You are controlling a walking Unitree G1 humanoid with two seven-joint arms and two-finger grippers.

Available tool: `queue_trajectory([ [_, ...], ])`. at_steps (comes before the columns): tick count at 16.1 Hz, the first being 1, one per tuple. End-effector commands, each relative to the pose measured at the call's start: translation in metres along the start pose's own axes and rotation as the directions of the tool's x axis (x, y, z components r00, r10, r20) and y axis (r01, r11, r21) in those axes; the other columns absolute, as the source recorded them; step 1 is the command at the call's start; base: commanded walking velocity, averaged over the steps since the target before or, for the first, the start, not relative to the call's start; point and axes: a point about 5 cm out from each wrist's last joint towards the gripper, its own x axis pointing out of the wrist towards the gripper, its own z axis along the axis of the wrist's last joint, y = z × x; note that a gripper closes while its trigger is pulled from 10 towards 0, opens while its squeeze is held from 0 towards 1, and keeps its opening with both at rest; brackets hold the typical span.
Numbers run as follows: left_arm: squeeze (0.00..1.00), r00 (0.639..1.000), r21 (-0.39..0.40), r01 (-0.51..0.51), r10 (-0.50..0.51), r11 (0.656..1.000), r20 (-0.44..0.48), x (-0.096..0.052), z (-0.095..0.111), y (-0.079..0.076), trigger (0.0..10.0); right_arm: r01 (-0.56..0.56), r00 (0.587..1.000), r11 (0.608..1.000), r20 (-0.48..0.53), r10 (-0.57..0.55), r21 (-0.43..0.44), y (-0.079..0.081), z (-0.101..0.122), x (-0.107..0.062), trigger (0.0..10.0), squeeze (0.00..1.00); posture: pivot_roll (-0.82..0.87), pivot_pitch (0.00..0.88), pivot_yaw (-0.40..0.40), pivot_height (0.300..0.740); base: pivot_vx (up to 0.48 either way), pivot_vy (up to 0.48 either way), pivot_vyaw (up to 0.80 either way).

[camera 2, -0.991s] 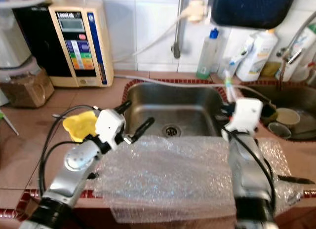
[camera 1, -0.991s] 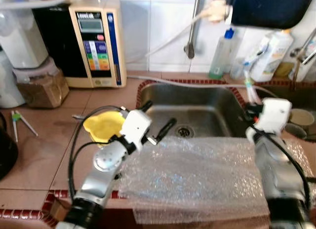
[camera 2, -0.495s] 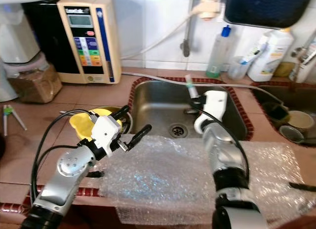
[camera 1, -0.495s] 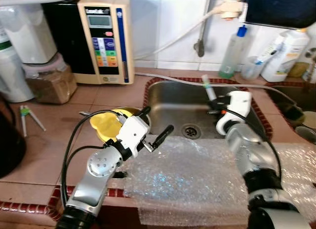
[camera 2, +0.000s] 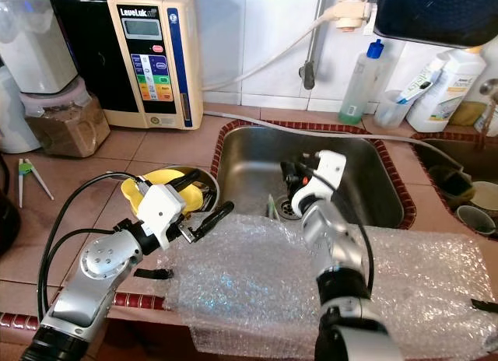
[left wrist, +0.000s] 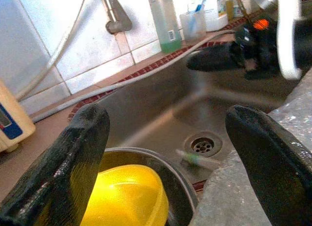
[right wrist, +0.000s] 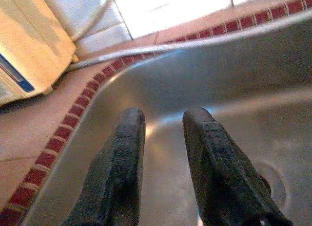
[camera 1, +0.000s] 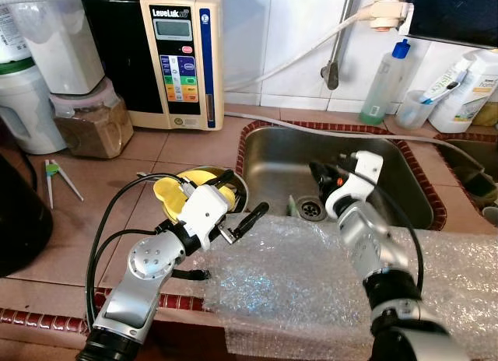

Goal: Kitchen organization

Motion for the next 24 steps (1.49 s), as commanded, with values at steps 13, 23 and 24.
queue_trajectory([
  [13, 0.0, 0.792, 0.02, -0.602, 0.601, 0.798, -0.111, -0.003, -0.019, 0.057, 10.0, -0.186, 0.962, 0.927, 0.134, 0.239, -0.325, 0.054, 0.019, -0.091, 10.0, 1.0, 0.07, 0.0, -0.031, 0.74, 0.0, 0.0, 0.0],
  [23, 0.0, 0.69, 0.083, -0.706, 0.71, 0.703, -0.14, -0.032, -0.02, 0.078, 10.0, -0.217, 0.964, 0.911, 0.07, 0.257, -0.35, 0.064, 0.015, -0.104, 10.0, 1.0, 0.1, 0.0, -0.03, 0.74, 0.0, 0.0, 0.0],
  [24, 0.0, 0.701, 0.065, -0.698, 0.699, 0.713, -0.143, -0.034, -0.018, 0.076, 10.0, -0.227, 0.962, 0.909, 0.062, 0.264, -0.349, 0.065, 0.016, -0.103, 10.0, 1.0, 0.1, 0.0, -0.031, 0.74, 0.0, 0.0, 0.0],
])
